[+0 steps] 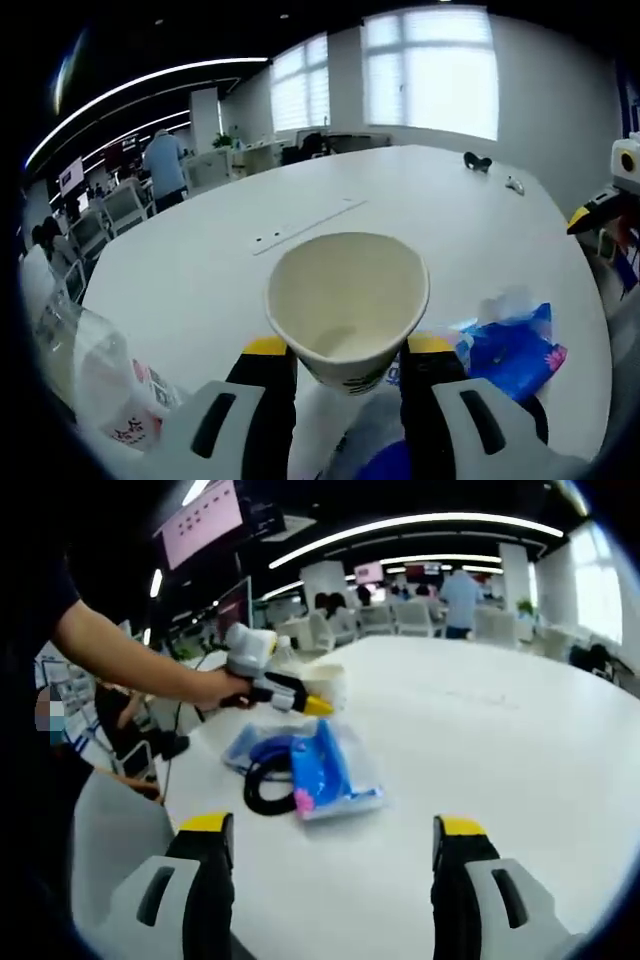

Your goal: Arrange the tabletop items into an orderly group along one side of the table until the central work area is clear of visible clutter.

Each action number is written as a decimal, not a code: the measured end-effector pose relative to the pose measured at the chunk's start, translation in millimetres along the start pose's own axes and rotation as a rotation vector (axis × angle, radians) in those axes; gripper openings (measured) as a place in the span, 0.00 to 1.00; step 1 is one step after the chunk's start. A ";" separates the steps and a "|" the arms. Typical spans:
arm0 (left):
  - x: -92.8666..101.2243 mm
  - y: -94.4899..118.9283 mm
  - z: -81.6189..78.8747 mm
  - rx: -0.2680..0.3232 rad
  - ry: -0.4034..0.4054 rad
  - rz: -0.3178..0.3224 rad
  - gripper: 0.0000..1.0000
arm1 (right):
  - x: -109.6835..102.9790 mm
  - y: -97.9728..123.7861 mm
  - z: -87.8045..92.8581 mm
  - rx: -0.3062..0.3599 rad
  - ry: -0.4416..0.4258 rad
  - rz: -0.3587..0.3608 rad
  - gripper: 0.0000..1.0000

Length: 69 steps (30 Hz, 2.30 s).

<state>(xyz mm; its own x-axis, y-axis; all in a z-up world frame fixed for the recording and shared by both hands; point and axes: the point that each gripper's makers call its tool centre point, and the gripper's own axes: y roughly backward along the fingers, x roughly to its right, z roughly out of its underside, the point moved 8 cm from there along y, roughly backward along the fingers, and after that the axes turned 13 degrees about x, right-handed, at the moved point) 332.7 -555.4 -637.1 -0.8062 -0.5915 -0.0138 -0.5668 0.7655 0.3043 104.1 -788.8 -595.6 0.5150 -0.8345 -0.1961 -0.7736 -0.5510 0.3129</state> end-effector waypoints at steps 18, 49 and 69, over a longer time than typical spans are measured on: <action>-14.8 -10.1 17.1 -0.038 0.045 -0.124 0.40 | 7.5 -2.8 8.8 -0.006 -0.040 0.016 0.79; -19.2 -7.0 47.0 -0.107 0.178 -0.295 0.33 | 12.5 -8.3 16.0 -0.028 -0.063 -0.004 0.77; -22.1 -3.6 48.5 -0.096 0.196 -0.328 0.32 | 11.0 -6.5 21.3 -0.044 -0.071 -0.007 0.76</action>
<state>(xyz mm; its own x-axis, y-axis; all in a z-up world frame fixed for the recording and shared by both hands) 344.3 -532.8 -684.1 -0.5317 -0.8452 0.0537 -0.7635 0.5058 0.4015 106.9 -794.6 -619.6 0.4920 -0.8298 -0.2633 -0.7522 -0.5574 0.3515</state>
